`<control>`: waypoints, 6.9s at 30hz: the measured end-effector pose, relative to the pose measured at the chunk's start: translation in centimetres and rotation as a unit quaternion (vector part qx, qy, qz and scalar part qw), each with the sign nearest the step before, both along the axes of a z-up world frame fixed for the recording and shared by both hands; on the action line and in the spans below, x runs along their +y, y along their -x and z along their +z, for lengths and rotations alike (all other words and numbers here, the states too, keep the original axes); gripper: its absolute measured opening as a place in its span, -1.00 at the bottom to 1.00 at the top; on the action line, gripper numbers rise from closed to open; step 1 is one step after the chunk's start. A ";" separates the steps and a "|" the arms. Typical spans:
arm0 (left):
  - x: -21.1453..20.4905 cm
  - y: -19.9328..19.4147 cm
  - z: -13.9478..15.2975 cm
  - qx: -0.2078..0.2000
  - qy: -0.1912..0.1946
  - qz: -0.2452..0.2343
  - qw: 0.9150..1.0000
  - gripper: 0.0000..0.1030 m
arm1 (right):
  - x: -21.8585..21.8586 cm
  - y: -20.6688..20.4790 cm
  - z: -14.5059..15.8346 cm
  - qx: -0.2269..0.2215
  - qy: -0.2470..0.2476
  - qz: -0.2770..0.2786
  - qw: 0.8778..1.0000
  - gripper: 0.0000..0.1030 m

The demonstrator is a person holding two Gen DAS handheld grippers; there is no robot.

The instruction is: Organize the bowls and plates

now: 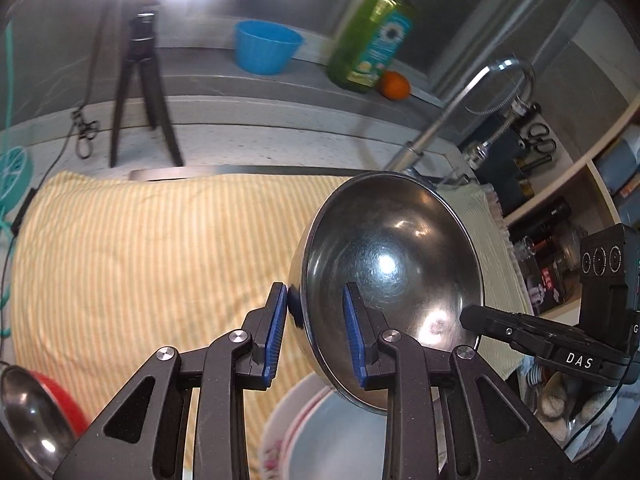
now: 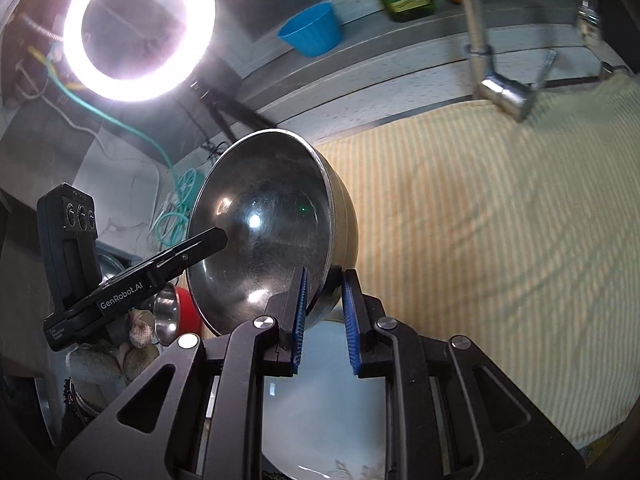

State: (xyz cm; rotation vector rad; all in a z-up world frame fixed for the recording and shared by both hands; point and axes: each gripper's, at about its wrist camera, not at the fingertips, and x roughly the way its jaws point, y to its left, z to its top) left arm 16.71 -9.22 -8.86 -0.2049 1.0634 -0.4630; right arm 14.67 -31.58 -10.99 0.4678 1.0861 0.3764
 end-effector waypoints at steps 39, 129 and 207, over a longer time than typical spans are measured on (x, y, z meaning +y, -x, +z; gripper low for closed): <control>-10.4 0.6 -4.9 0.064 -0.044 -0.085 0.993 -0.49 | -10.7 1.8 -6.5 0.059 0.020 -0.065 0.996 -0.65; 27.9 12.3 -6.0 0.056 0.059 0.306 0.948 -0.54 | 31.6 -1.3 -5.0 0.052 0.025 0.303 0.951 -0.30; -3.7 3.5 2.2 -0.029 0.063 -0.005 0.998 -0.62 | -3.3 2.1 3.0 -0.025 0.023 0.028 0.999 -0.74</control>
